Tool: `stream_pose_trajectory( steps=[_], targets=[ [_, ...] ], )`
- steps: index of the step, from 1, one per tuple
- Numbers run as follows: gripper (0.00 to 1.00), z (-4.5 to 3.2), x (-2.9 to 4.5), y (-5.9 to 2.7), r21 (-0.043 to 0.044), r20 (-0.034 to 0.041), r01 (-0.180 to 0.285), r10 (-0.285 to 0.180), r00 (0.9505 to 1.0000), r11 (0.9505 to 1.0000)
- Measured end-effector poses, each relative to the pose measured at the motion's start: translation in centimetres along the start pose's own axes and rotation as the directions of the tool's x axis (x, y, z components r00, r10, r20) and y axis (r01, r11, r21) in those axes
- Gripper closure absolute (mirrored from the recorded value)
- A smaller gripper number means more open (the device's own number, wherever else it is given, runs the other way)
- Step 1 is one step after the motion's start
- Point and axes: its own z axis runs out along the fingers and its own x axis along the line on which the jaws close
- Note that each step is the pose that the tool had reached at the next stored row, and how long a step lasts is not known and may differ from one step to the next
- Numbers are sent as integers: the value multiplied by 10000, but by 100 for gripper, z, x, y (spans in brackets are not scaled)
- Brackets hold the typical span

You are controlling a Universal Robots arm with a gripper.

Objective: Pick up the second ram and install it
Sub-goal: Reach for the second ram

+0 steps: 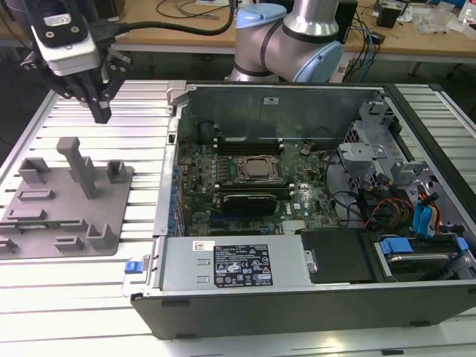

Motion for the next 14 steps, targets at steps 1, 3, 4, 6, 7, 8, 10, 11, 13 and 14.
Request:
stream_pose_trajectory(
  steps=[1,3,4,6,7,8,10,11,13,14],
  targets=[
    [92,-1,66,-5,-1,9,-1,1,10000,10000],
    [92,-3,168,-13,-2,18,3,-3,10000,10000],
    [92,-3,195,-15,-2,18,2,-2,10000,10000],
    [92,7,298,-23,-3,22,1,-1,10000,10000],
    [92,15,342,-27,-2,24,2,-2,10000,10000],
    [92,27,368,-30,-3,25,2,-2,10000,10000],
    [92,60,418,-39,-3,24,2,-2,10000,10000],
    [92,74,452,-44,-1,23,2,-2,10000,10000],
    [92,88,484,-50,3,24,2,-2,10000,10000],
    [92,99,509,-55,5,24,1,-1,10000,10000]
  ],
)
